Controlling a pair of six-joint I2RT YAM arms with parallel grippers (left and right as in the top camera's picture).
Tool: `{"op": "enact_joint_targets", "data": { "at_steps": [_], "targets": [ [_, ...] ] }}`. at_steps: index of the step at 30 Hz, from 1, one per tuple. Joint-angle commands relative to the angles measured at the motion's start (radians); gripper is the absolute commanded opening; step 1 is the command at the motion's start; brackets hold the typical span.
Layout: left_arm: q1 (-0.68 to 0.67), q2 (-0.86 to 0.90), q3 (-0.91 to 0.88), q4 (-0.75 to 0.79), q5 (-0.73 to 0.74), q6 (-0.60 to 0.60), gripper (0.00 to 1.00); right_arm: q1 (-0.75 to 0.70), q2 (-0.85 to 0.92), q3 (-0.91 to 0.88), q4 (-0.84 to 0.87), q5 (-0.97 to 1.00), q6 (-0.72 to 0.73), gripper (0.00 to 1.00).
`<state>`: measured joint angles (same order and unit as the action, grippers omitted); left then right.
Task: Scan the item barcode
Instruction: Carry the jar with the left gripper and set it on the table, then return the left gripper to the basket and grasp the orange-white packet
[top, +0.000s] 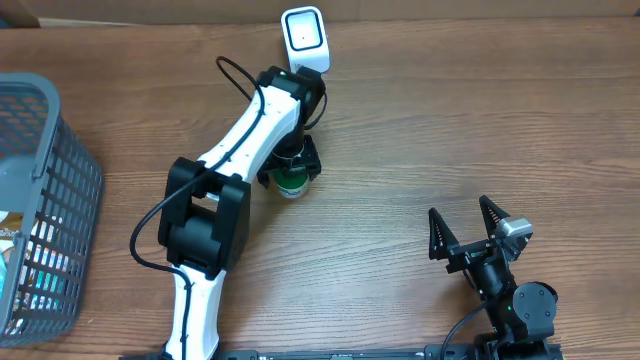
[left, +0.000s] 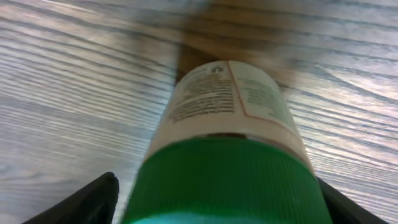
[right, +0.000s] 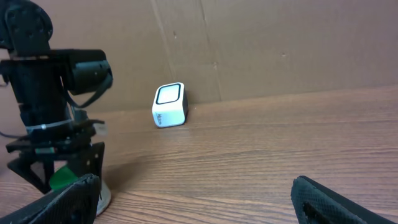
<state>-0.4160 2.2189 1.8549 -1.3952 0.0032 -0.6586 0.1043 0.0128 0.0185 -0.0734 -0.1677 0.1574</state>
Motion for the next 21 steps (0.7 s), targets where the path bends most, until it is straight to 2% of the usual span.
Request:
{"op": "enact_joint_targets", "data": {
  "at_steps": [1,4,7,12,15,21],
  "targets": [
    [0.021,-0.109,0.117,-0.033,-0.011,0.009,0.76,-0.006,-0.010,-0.011,0.004,0.010,0.003,1.00],
    [0.039,-0.179,0.200,-0.064,-0.011,0.023,0.77,-0.006,-0.010,-0.011,0.004,0.010,0.003,1.00],
    [0.073,-0.263,0.276,-0.095,-0.012,0.032,0.82,-0.006,-0.010,-0.011,0.004,0.010,0.003,1.00],
    [0.204,-0.422,0.374,-0.167,-0.014,0.047,0.82,-0.006,-0.010,-0.011,0.004,0.010,0.003,1.00],
    [0.399,-0.550,0.381,-0.224,-0.015,0.047,0.82,-0.006,-0.010,-0.011,0.004,0.010,0.003,1.00],
    [0.801,-0.645,0.381,-0.290,-0.040,0.065,0.80,-0.006,-0.010,-0.011,0.004,0.010,0.003,1.00]
  ]
}}
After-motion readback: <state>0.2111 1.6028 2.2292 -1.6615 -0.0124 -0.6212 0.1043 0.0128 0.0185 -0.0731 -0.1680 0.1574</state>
